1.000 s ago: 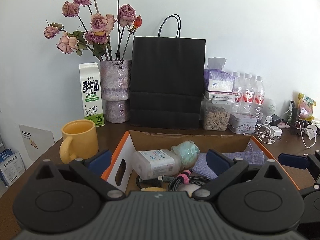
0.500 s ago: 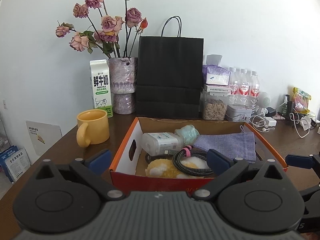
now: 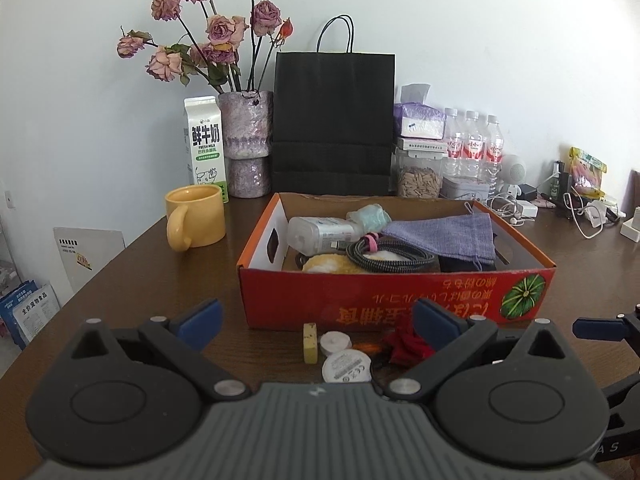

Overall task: Organize objects
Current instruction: 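Withdraw both grippers from the box back over the table, then grasp the white tissue with the right gripper while the left gripper grasps a white bottle cap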

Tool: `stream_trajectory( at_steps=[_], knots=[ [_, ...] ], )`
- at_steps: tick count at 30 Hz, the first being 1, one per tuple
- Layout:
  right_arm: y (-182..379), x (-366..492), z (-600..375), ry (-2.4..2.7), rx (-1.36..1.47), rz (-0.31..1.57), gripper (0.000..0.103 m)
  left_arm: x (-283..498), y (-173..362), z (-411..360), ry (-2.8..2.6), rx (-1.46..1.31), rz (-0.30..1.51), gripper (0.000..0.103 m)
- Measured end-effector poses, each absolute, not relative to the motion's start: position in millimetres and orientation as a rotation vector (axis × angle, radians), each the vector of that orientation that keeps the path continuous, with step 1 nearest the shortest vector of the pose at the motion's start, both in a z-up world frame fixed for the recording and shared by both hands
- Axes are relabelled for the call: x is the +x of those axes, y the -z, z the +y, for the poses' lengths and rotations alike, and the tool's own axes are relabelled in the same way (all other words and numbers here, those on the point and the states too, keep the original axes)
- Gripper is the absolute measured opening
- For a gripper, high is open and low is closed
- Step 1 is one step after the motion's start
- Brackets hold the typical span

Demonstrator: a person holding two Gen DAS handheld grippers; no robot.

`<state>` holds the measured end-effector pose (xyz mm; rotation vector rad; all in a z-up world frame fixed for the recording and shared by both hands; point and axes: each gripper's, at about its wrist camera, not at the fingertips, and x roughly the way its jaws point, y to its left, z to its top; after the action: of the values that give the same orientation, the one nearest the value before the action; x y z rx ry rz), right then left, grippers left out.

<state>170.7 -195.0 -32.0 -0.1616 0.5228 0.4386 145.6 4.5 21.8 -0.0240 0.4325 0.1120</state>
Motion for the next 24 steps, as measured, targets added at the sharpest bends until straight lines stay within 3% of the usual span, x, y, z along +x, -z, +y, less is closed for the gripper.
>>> stream_trajectory(
  at_steps=[24],
  knots=[
    [61,184,-194,-0.496,-0.113,0.678,0.100,127,7,7,-0.091,-0.038,0.513,0.103]
  ],
)
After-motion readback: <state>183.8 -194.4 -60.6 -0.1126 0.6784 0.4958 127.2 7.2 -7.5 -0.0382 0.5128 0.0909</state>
